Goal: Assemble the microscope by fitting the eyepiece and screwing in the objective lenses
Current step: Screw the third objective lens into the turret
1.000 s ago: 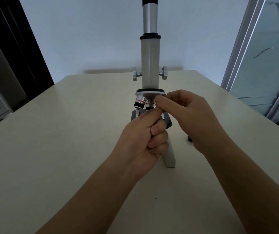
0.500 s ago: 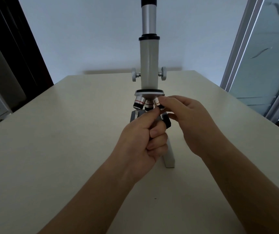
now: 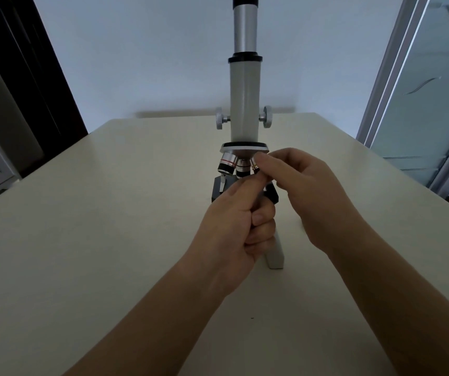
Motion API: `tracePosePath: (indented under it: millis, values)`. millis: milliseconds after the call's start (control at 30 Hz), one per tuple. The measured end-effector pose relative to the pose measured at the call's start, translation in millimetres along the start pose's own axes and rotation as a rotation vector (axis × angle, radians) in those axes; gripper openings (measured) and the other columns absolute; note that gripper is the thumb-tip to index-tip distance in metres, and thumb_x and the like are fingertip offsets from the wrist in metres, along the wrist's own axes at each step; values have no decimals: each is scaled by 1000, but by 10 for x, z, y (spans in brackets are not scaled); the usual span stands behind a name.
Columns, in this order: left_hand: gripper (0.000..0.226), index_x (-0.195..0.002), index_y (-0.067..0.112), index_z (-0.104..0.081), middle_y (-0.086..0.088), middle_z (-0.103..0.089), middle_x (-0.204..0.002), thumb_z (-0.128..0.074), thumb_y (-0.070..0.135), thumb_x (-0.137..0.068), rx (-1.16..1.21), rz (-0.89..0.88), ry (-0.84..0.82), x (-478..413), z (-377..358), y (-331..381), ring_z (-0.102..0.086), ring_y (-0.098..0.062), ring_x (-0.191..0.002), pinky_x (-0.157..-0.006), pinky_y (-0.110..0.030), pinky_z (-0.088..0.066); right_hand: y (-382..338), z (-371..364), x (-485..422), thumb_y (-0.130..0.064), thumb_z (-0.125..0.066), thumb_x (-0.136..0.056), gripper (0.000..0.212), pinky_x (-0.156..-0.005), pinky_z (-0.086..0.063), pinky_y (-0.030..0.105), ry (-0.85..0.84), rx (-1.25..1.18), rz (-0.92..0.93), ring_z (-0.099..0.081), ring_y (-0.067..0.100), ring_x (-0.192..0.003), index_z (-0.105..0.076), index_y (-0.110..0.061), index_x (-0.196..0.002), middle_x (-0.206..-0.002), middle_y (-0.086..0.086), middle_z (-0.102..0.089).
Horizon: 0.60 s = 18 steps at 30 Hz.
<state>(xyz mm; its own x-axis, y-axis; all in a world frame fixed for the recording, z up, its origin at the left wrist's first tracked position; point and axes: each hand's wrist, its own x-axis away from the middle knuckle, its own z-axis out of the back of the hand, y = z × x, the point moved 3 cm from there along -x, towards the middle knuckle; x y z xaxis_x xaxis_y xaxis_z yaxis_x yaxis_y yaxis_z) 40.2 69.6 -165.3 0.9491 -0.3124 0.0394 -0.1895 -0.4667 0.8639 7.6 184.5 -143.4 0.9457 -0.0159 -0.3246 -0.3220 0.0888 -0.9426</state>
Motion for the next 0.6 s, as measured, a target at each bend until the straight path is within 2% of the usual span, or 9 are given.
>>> tracePosePath:
  millis: [100,200,300,367,433,500,533,600]
  values:
    - [30,-75,20,-59,5,-33,-46,-49,33,-100,40,2,-4,4,2,-9,-22,-7,-32,-34,-18,-16,0,7,-4,-34,-68,-90,18,-57,-46,6,-21,-18,-18,-65,-5,-69,-78,-20,-86,-76,-12,-75]
    - [30,-84,19,-64,5,-32,-47,-44,31,-102,81,-1,-3,7,13,5,-22,-6,-32,-34,-19,-15,-7,8,2,-36,-64,-91,22,-64,-49,13,-16,2,-18,-64,4,-79,-79,-22,-84,-88,3,-77]
    - [18,-98,14,-54,5,-32,-47,-46,30,-102,46,-22,3,5,13,12,-21,-6,-34,-33,-19,-17,-11,11,3,-37,-59,-93,26,-79,-53,34,-9,20,-13,-63,19,-83,-79,-21,-88,-99,17,-73]
    - [14,-101,17,-51,5,-31,-47,-46,30,-103,26,-34,5,1,12,7,-20,-6,-34,-34,-19,-17,-23,4,10,-37,-58,-93,29,-89,-54,46,-19,15,-13,-63,22,-84,-78,-17,-90,-98,19,-72]
    - [17,-91,17,-51,5,-30,-48,-47,30,-102,17,-42,5,-7,17,0,-20,-6,-35,-34,-19,-16,-22,-6,17,-36,-59,-92,29,-83,-55,41,-28,13,-4,-63,13,-81,-79,-15,-88,-94,16,-73]
    - [21,-84,19,-51,5,-28,-49,-50,32,-102,6,-47,6,-11,20,-5,-19,-7,-35,-34,-19,-17,-23,-15,20,-31,-61,-93,24,-65,-53,17,-34,14,15,-65,0,-73,-79,-19,-82,-82,1,-77]
    - [21,-85,19,-51,5,-28,-49,-51,32,-101,-3,-52,7,-12,21,-6,-19,-7,-36,-34,-19,-17,-26,-17,20,-29,-63,-93,20,-58,-49,9,-36,11,23,-65,-5,-68,-78,-21,-81,-76,-7,-76]
    - [19,-92,17,-50,4,-28,-49,-52,33,-101,-17,-61,13,-12,25,-5,-19,-8,-36,-34,-19,-18,-28,-9,12,-29,-66,-91,15,-54,-46,6,-28,10,27,-64,-7,-65,-76,-21,-84,-74,-13,-75]
